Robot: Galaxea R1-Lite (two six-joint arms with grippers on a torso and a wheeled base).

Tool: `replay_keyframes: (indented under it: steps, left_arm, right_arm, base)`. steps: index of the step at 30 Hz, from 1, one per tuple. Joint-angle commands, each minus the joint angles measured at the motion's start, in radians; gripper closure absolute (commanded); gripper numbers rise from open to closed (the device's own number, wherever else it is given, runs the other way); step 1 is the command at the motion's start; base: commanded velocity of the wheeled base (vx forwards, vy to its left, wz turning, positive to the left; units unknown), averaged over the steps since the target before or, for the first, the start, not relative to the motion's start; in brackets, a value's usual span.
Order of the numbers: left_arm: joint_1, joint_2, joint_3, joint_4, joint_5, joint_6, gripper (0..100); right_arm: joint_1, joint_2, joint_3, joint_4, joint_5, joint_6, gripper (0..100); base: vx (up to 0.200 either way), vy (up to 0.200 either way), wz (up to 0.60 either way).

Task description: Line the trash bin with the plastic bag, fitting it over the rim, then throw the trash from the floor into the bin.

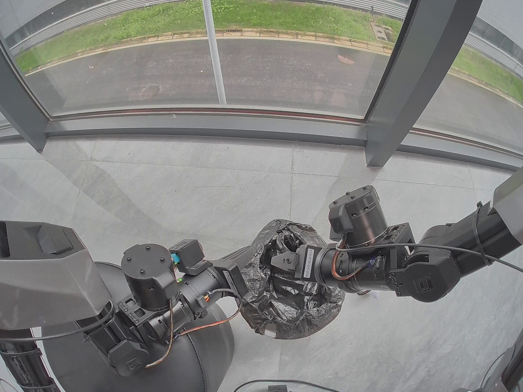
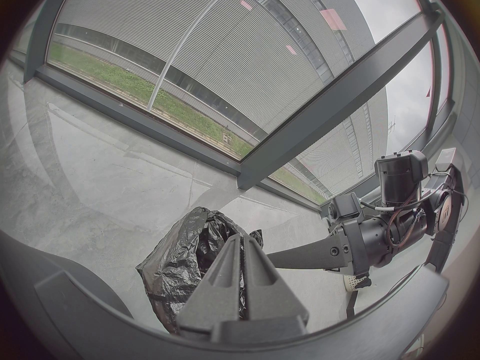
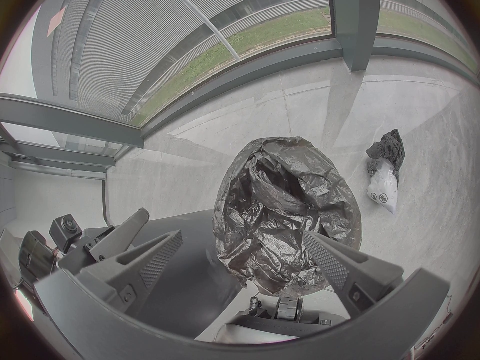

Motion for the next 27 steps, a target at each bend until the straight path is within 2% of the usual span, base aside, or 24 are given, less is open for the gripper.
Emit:
replay_keyframes:
  steps: [1, 4, 8, 10, 11, 13, 14, 16, 21, 27]
  left_arm:
    - [-0.002, -0.014, 0.000, -0.004, -0.001, -0.002, 100]
    - [-0.004, -0.020, -0.006, -0.004, 0.012, -0.002, 100]
    - [-0.010, -0.030, -0.037, -0.012, 0.026, 0.012, 100]
    - [-0.001, -0.030, -0.130, 0.011, 0.017, 0.046, 100]
    - [-0.001, -0.030, -0.130, 0.011, 0.017, 0.046, 100]
    - [0.014, -0.056, -0.284, 0.183, 0.015, 0.129, 100]
    - [0.014, -0.065, -0.304, 0.210, 0.014, 0.132, 100]
    - [0.016, -0.122, -0.426, 0.362, 0.002, 0.133, 100]
    - [0.013, -0.178, -0.446, 0.428, 0.000, 0.133, 100]
    - [0.005, -0.387, -0.428, 0.548, 0.023, 0.143, 100]
  right_arm:
    - [0.000, -0.004, 0.024, -0.032, -0.010, -0.003, 0]
    - [-0.008, 0.008, 0.045, -0.107, -0.013, -0.012, 0]
    - [-0.012, 0.017, 0.050, -0.133, -0.013, -0.015, 0]
    - [-0.014, 0.019, 0.044, -0.134, -0.007, -0.014, 0]
    - [-0.014, 0.019, 0.044, -0.134, -0.007, -0.014, 0]
    - [-0.014, 0.019, 0.049, -0.134, -0.003, -0.015, 0]
    - [-0.014, 0.020, 0.049, -0.134, -0.003, -0.015, 0]
    - [-0.017, 0.026, 0.047, -0.134, -0.003, -0.015, 0]
    - [-0.022, 0.026, 0.047, -0.134, -0.003, -0.020, 0]
    - [-0.022, 0.025, 0.047, -0.134, -0.003, -0.021, 0]
  base:
    - [0.000, 0.000, 0.00]
    - [0.000, 0.000, 0.00]
    - [0.000, 0.000, 0.00]
    - [0.000, 0.000, 0.00]
    - [0.000, 0.000, 0.00]
    - [0.000, 0.000, 0.00]
    - [0.000, 0.000, 0.00]
    - [0.000, 0.000, 0.00]
    - [0.000, 0.000, 0.00]
    - [0.000, 0.000, 0.00]
